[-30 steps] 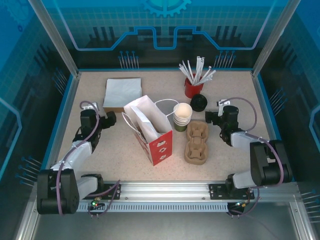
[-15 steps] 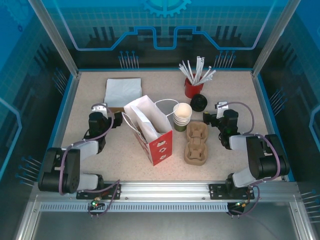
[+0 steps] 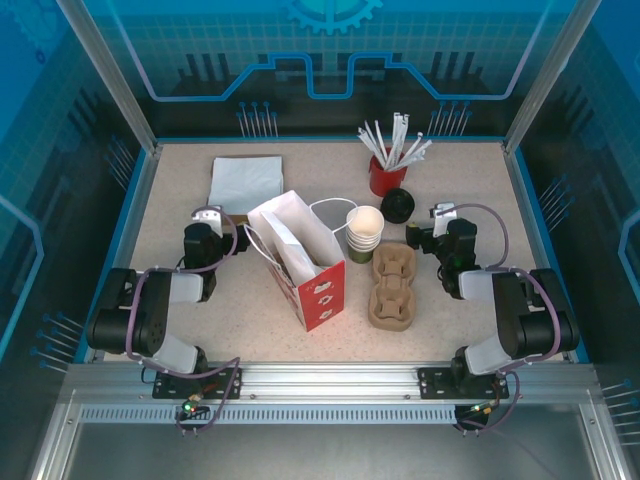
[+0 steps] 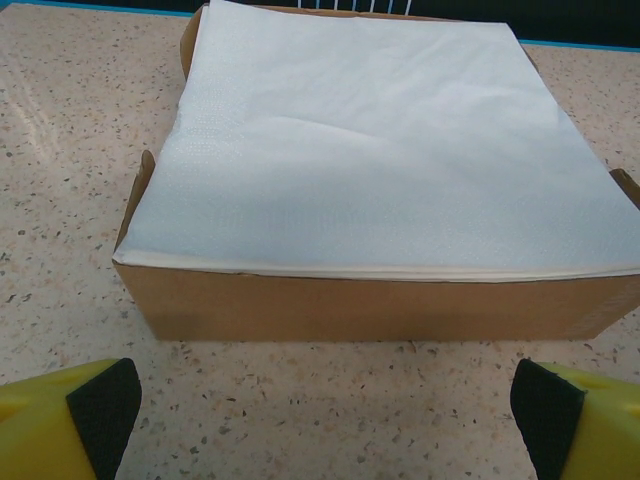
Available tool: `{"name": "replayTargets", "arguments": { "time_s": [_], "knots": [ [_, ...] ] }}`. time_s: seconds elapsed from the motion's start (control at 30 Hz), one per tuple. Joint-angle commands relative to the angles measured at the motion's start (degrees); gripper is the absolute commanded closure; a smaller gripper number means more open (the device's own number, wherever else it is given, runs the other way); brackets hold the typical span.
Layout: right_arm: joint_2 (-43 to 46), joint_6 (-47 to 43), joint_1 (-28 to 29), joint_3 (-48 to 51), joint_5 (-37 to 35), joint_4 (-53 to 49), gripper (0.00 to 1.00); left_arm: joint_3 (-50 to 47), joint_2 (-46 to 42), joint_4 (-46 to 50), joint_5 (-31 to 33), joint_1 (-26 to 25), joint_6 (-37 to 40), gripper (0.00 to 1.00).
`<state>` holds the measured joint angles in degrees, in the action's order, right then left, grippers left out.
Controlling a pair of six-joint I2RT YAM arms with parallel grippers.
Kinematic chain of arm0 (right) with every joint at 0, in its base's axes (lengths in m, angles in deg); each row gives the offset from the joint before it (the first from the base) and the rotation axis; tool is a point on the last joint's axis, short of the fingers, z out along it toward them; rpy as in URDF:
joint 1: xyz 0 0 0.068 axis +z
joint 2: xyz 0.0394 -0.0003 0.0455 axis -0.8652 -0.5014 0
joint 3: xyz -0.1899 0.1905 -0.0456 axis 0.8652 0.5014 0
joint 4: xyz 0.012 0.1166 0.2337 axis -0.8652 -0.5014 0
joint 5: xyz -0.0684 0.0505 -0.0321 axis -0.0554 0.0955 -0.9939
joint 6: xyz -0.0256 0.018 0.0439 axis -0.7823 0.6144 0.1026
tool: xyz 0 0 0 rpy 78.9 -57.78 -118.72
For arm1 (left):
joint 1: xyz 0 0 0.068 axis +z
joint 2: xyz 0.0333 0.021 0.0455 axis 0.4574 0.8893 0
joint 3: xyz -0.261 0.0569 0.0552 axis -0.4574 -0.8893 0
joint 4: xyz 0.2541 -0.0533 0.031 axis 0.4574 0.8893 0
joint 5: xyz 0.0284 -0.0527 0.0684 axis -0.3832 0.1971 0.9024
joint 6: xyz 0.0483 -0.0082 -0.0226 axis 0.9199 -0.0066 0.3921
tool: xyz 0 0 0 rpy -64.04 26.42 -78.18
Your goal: Pack the takeout coffee
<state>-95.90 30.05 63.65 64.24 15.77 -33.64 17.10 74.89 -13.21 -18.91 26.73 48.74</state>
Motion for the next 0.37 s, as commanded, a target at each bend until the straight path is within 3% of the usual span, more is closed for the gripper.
{"name": "replayTargets", "arguments": {
  "time_s": [0.0, 0.33],
  "knots": [
    [-0.3, -0.9, 0.2, -0.2, 0.2, 2.3, 0.0, 0.9, 0.0, -0.5, -0.2, 0.2, 0.2, 0.01],
    [-0.3, -0.9, 0.0, -0.4, 0.6, 2.0, 0.0, 0.9, 0.0, -0.4, -0.2, 0.2, 0.2, 0.01]
  ]
}}
